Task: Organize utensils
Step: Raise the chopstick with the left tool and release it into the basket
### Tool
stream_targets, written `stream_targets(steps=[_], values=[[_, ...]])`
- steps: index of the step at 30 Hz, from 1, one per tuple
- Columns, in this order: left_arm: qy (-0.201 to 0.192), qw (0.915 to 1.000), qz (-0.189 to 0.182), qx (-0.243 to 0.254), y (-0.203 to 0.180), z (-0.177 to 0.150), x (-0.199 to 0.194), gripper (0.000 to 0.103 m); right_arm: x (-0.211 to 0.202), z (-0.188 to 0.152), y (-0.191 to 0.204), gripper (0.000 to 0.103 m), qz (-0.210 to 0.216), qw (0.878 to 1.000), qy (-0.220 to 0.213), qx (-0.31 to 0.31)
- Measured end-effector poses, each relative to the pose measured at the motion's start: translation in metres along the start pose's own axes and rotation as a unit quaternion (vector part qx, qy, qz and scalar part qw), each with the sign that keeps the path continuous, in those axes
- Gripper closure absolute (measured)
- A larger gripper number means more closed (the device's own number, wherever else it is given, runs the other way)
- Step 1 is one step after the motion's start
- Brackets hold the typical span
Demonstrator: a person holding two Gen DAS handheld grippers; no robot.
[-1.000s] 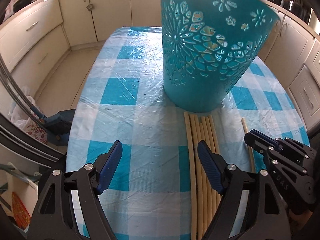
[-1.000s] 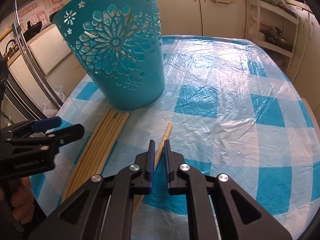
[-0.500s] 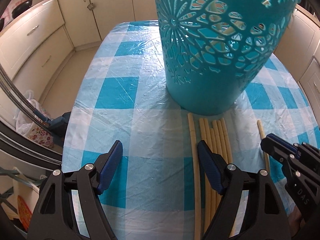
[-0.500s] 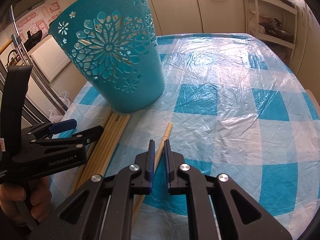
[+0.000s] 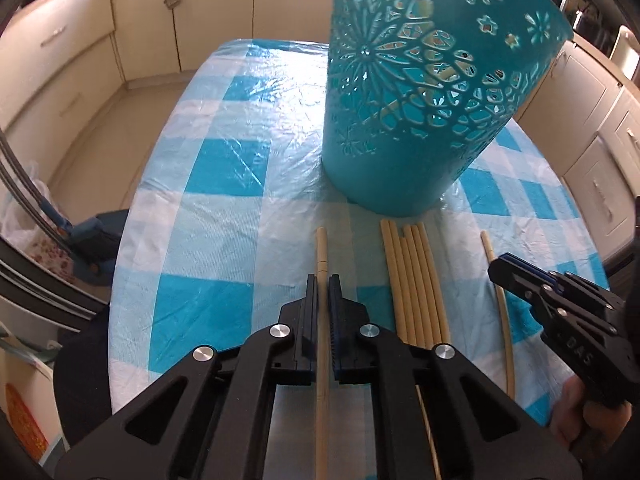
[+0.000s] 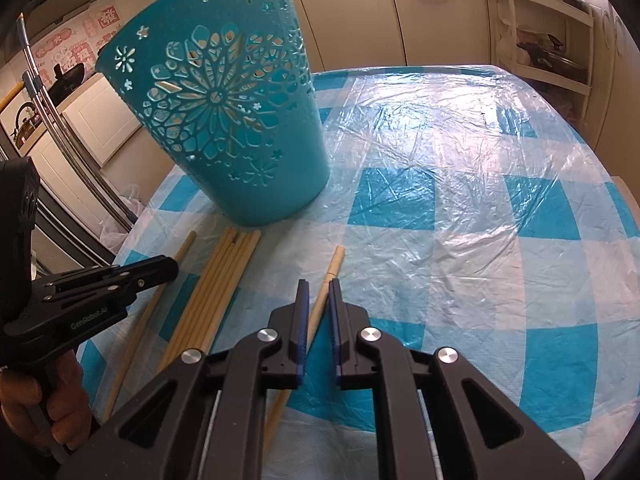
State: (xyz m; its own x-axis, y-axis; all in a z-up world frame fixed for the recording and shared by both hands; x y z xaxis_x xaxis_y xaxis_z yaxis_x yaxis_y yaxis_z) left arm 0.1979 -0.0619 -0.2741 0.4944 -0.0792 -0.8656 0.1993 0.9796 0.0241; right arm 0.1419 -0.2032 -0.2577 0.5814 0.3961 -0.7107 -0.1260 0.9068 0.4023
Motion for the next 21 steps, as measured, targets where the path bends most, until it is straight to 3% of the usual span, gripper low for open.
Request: stream_targets(steps=[3, 9, 12, 21], values=[[0.011, 0.9999, 0.002, 0.0, 0.002, 0.002, 0.001, 0.097, 0.0, 0.0, 0.0, 0.092, 0.003, 1.0, 0.0, 0.003], [0.011, 0.9983, 0.046, 0.033, -0.002, 0.01, 0.008, 0.094, -0.001, 0.001, -0.004, 0.092, 0.011, 1.0, 0.0, 0.006], [0.008, 0.9964, 0.071, 0.046, -0.004, 0.012, 0.008, 0.088, -0.001, 0.001, -0.005, 0.092, 0.012, 1.0, 0.0, 0.005], [0.0, 0.9955, 0.083, 0.045, -0.002, 0.015, 0.009, 0.078, -0.001, 0.002, -0.003, 0.088, 0.01, 1.0, 0.001, -0.004]])
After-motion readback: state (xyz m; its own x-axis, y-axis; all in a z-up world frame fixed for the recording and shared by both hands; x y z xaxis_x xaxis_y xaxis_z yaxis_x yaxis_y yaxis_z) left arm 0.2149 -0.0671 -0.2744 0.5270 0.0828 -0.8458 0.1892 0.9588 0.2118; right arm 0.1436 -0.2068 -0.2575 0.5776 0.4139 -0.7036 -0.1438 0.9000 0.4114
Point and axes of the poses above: each gripper's, at about its wrist camera, not at the fingertips, and x roughly the way its jaws point, y to its left, z to its top, the point moved 10 cm from there along x, roughly the way its jaws point, and after that the axes turned 10 degrees about z, right-handed, at the moved point
